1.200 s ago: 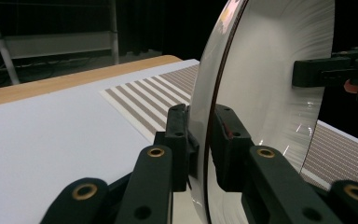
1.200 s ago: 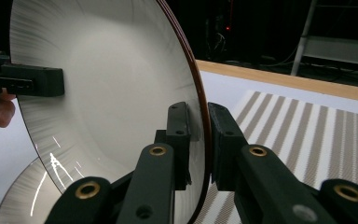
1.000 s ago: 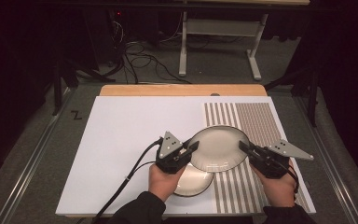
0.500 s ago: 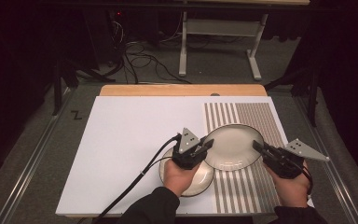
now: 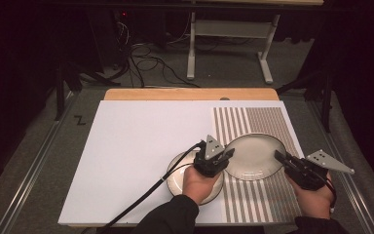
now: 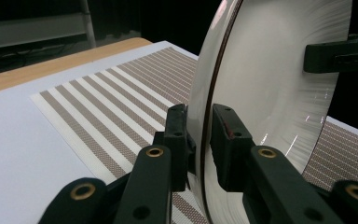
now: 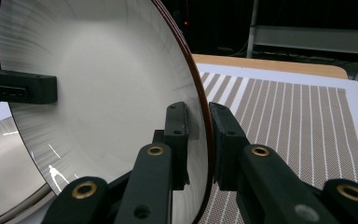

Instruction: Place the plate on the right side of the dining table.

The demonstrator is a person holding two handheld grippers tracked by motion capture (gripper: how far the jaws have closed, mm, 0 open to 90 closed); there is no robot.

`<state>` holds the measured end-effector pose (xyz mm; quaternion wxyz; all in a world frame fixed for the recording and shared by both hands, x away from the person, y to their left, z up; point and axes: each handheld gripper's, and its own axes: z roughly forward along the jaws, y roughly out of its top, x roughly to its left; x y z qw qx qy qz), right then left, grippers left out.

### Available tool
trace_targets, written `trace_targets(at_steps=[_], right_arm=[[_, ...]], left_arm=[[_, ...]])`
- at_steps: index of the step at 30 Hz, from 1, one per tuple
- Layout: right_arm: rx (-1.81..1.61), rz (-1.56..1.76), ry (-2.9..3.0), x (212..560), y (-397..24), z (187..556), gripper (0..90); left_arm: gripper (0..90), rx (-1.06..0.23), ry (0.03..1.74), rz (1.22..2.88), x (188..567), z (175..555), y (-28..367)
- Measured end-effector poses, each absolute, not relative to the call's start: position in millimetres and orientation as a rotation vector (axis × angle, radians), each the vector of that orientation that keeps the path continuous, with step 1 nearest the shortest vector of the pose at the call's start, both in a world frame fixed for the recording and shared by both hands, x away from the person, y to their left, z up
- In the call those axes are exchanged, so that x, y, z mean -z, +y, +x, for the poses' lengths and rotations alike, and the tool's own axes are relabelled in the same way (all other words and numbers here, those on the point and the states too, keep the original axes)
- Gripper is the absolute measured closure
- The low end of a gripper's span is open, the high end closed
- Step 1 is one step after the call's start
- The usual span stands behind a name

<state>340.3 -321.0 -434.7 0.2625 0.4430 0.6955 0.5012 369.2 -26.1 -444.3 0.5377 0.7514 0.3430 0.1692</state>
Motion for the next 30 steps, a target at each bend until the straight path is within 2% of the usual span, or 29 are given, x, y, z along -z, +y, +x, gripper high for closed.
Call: trace_targets(at_steps=[20, 30], right_arm=[[-1.303, 1.266, 1.886, 460, -337, 343, 80.8], [-1.274, 1.277, 1.877, 464, -340, 345, 81.0]], left_arm=[[76.2, -0.376, 0.851, 1.902, 465, 380, -49], [75.3, -0.384, 0.876, 1.908, 470, 386, -55]])
